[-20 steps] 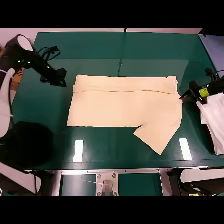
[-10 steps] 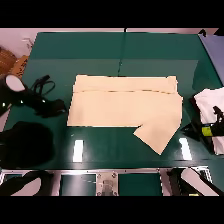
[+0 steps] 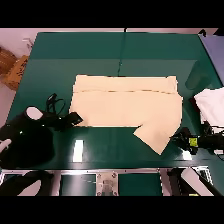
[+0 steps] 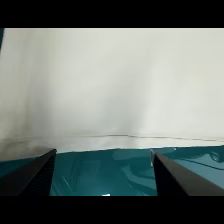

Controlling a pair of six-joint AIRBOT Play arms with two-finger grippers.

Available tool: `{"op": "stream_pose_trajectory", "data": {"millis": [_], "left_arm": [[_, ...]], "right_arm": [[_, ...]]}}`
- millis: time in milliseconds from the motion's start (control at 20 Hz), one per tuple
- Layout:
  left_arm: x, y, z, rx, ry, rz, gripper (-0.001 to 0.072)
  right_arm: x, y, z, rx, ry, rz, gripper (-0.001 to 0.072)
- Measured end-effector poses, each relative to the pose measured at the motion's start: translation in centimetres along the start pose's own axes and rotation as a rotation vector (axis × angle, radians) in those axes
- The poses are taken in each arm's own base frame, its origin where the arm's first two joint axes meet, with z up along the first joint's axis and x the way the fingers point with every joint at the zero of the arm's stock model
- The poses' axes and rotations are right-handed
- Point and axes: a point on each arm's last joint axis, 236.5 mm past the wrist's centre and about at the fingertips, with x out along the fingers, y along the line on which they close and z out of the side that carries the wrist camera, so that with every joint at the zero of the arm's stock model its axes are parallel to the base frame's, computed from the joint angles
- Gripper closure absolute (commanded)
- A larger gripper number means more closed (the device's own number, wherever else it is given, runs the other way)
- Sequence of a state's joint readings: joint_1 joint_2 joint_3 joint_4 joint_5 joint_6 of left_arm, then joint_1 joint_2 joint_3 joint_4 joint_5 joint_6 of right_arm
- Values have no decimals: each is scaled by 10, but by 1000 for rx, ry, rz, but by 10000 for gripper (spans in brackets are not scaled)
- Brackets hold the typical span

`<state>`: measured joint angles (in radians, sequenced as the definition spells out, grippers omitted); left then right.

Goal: Fold the shirts.

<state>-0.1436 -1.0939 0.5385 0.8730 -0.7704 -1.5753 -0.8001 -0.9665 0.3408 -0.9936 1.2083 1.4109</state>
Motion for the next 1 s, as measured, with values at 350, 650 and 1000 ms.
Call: {"op": "stream_pose_trajectory", "data": {"millis": [350,650,1000], "left_arm": [[13,-4,-13,-36,37,-9,37],[14,2,-16,-76,48,20,38],[33,1,-4,-118,-26,34,682]], "right_arm": [[22,14,-5,-50,15,11,339],[36,25,-7,-48,41,34,342],[37,26,-6,-80,43,27,381]]}}
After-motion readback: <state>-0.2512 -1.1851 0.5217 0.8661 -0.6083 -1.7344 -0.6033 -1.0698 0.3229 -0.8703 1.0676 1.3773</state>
